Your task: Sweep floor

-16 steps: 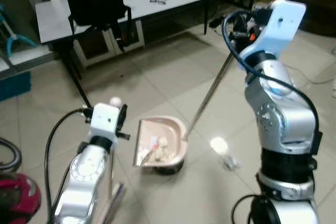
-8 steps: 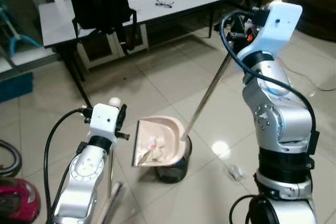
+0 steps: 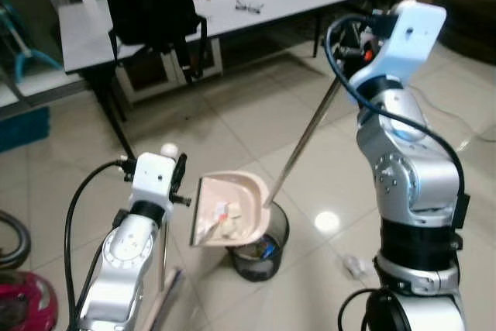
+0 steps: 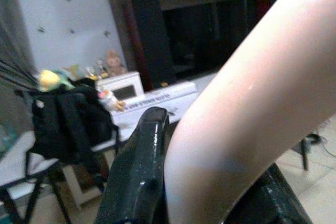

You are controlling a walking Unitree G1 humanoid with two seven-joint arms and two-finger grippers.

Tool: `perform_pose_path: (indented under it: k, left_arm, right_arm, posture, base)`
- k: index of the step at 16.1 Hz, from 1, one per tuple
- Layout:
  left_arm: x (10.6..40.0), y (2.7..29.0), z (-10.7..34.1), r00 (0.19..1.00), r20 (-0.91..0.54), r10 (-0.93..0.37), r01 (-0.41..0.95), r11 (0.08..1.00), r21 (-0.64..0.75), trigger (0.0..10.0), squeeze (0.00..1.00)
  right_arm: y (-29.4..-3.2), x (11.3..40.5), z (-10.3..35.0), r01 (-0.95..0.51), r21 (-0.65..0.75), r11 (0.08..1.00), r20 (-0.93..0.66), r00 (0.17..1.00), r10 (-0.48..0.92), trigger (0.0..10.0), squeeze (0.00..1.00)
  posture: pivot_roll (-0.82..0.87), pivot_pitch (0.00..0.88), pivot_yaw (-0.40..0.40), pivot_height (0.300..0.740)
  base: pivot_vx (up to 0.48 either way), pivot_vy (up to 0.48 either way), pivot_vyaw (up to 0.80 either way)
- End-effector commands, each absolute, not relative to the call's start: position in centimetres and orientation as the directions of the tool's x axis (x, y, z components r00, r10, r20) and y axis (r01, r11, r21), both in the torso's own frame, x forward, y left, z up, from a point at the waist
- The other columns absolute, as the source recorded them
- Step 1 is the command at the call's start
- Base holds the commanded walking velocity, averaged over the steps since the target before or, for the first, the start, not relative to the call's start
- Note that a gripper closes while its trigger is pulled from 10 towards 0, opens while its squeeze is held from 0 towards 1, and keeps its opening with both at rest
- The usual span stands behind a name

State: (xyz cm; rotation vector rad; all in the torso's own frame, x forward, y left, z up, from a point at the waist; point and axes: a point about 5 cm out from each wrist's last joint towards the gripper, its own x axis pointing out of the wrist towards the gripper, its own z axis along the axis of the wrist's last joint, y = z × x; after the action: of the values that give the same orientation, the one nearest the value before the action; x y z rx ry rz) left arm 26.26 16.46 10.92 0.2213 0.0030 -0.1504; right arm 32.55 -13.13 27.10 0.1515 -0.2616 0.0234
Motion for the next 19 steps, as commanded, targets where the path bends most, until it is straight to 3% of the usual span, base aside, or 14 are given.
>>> perform_pose_path:
  k: [1,5,8,14,17,19]
  left_arm:
    - [26.3,16.8,11.5,0.99,0.006,-0.14,0.134,0.961,0.243,10.0,0.0]
    - [26.2,16.9,11.4,0.992,0.007,-0.129,0.124,0.96,0.25,10.0,0.0]
    - [26.2,16.9,11.3,0.992,0.005,-0.127,0.122,0.961,0.249,10.0,0.0]
    - [26.1,16.8,11.2,0.992,0.005,-0.129,0.124,0.961,0.247,10.0,0.0]
    - [26.0,16.8,11.2,0.992,0.004,-0.126,0.122,0.962,0.246,10.0,0.0]
    - [26.0,16.7,11.1,0.992,0.003,-0.127,0.122,0.962,0.245,10.0,0.0]
  right_arm:
    - [-13.5,32.3,28.2,-0.032,0.151,0.988,0.316,0.949,-0.018,10.0,0.0]
    - [-13.6,32.1,28.3,-0.027,0.151,0.988,0.35,0.936,-0.028,10.0,0.0]
    - [-13.0,31.9,28.5,-0.064,0.035,0.997,0.383,0.922,0.045,10.0,0.0]
    - [-9.3,30.9,27.9,-0.184,-0.125,0.975,0.466,0.856,0.222,10.0,0.0]
    - [-5.9,29.2,27.8,-0.256,-0.342,0.904,0.524,0.747,0.409,10.0,0.0]
    - [-4.7,28.5,27.6,-0.277,-0.39,0.878,0.543,0.702,0.462,10.0,0.0]
  posture:
    - [-0.07,0.0,0.067,0.74]
    - [-0.07,0.0,0.068,0.74]
    - [-0.07,0.0,0.068,0.74]
    - [-0.07,0.0,0.066,0.74]
    - [-0.07,0.0,0.065,0.74]
    - [-0.07,0.0,0.062,0.74]
  base:
    - [0.0,0.0,0.0]
    - [0.0,0.0,0.0]
    - [0.0,0.0,0.0]
    - [0.0,0.0,0.0]
    - [0.0,0.0,0.0]
    - [0.0,0.0,0.0]
